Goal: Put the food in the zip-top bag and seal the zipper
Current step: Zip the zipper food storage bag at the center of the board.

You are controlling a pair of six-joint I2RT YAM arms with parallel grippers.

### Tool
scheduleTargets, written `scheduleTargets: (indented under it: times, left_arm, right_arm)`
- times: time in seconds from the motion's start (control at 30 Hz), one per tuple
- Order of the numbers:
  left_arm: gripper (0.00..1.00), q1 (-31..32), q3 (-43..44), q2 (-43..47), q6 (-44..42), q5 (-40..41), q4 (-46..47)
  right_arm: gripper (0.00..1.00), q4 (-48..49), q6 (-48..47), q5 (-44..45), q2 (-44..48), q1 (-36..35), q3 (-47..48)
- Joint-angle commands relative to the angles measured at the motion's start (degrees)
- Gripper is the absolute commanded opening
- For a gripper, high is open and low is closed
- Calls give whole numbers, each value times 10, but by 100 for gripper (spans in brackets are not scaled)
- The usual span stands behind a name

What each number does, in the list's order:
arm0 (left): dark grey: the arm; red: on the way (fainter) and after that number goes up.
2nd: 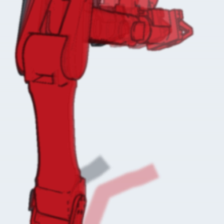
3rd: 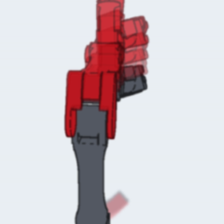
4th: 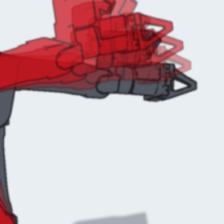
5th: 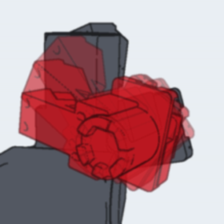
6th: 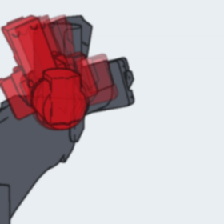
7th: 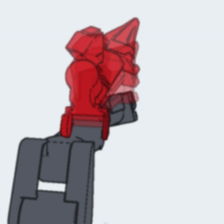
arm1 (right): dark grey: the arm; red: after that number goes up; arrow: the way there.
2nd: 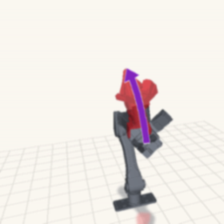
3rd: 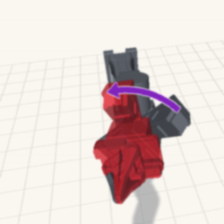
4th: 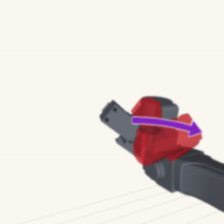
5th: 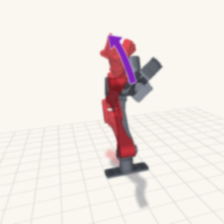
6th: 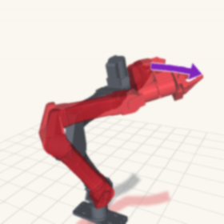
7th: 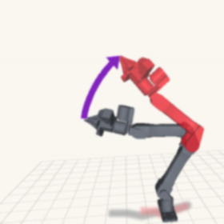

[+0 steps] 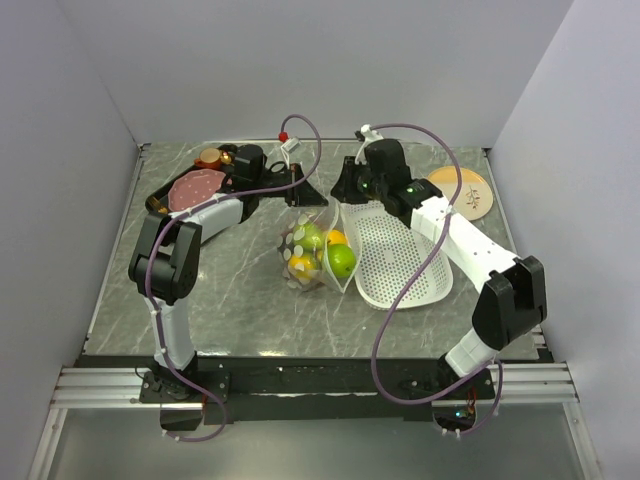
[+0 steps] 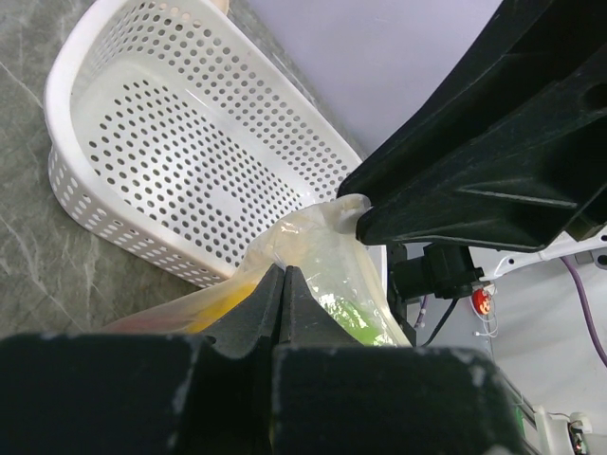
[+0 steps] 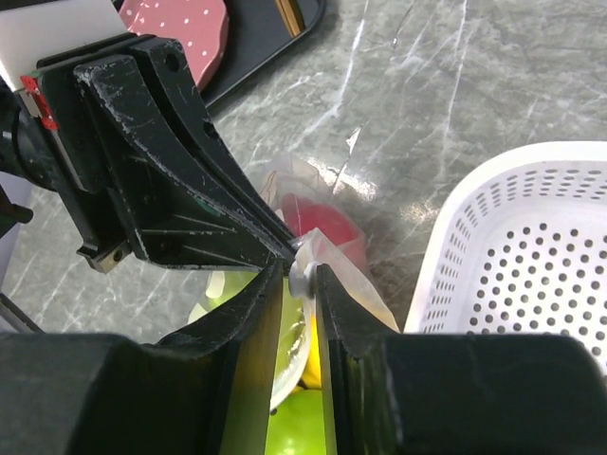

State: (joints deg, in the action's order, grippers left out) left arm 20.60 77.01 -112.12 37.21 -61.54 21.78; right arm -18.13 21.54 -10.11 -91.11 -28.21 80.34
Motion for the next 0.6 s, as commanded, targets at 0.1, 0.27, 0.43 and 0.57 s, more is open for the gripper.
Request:
scheduleTargets:
  times: [0.1,0.27,0.43,0.57]
  left_arm:
    - [1,3,15,26,-10,-1,5]
    - [1,3,11,28,-8,0,9]
    - [1,3,11,27,-9,0,6]
    - [1,3,16,26,-13,-1,0]
  right_arm:
    - [31,18,-1,-9,-2,2,18]
    - [28,17,-2,-2,1,2,10]
    - [24,15,-4,-4,4,2,5]
    - [26,16,-3,4,9,2,-2]
